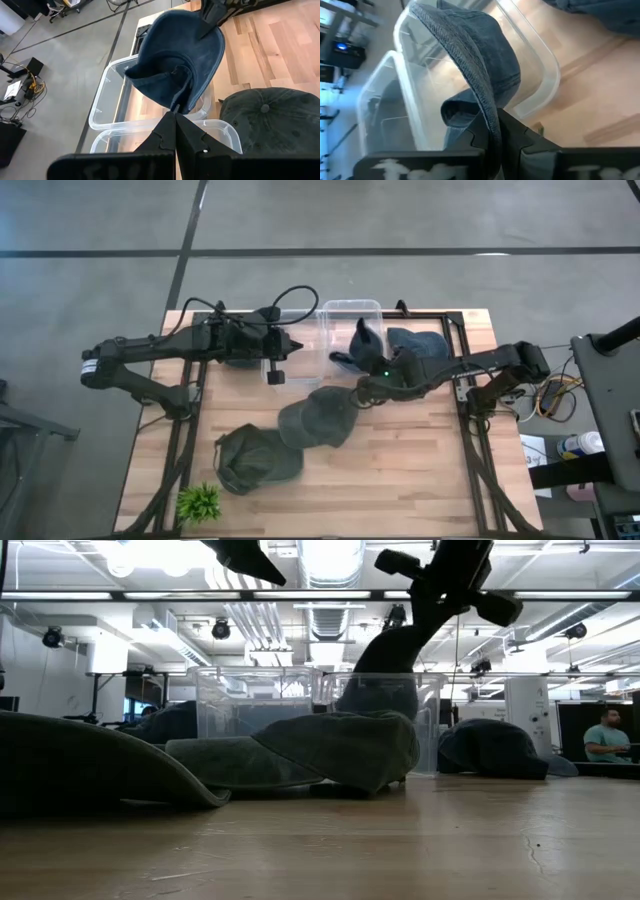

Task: Pick & Place hat
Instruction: Put the bottom blue cap into the right transparent bin, then adjust the right transparent bin

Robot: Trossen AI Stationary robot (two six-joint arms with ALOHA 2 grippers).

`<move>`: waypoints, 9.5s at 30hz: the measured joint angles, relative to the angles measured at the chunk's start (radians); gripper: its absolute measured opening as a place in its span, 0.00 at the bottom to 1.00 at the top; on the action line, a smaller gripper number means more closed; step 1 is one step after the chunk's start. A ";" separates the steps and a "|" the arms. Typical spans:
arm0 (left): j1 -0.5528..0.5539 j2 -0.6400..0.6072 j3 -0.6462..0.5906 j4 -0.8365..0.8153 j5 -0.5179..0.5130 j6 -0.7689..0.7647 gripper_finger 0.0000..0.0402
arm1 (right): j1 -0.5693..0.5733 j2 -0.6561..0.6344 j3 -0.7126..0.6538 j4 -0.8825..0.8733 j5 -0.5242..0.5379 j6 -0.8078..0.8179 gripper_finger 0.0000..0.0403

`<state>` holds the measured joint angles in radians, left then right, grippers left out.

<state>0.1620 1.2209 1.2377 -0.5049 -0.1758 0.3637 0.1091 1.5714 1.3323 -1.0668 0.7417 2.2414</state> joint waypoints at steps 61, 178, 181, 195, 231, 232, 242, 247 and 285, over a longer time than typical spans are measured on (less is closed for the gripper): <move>0.000 0.001 0.000 -0.227 0.144 -0.374 0.00 | -0.081 0.177 0.385 -0.105 -0.275 -2.830 0.39; -0.104 -0.031 -0.294 0.095 0.229 -0.340 0.00 | -0.165 0.160 0.234 0.110 -0.564 -1.545 0.41; -0.104 -0.028 -0.294 0.095 0.229 -0.342 0.00 | -0.171 0.177 0.206 0.141 -0.564 -1.553 0.35; -0.103 -0.027 -0.294 0.110 0.228 -0.373 0.00 | -0.162 0.174 0.178 0.315 -0.655 -1.538 0.22; -0.107 0.583 0.058 0.406 0.207 -0.110 0.00 | 0.157 0.058 0.267 -0.297 -0.135 -1.321 0.52; -0.107 0.606 0.092 0.407 0.208 -0.109 0.00 | 0.162 0.055 0.267 -0.317 -0.135 -1.306 0.52; -0.111 0.704 0.365 0.228 0.271 -0.104 0.00 | 0.193 0.019 0.266 -0.435 -0.108 -1.193 0.52; -0.111 0.570 0.344 -0.076 0.265 -0.067 0.00 | 0.189 -0.014 0.262 -0.438 -0.082 -1.235 0.52; -0.036 0.381 -0.114 0.418 0.181 -0.084 0.00 | 0.023 -0.034 -0.076 0.192 -0.155 -1.194 0.21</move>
<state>0.1257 1.6015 1.1237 -0.0864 0.0051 0.2802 0.1326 1.5376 1.2563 -0.8744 0.5862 1.0470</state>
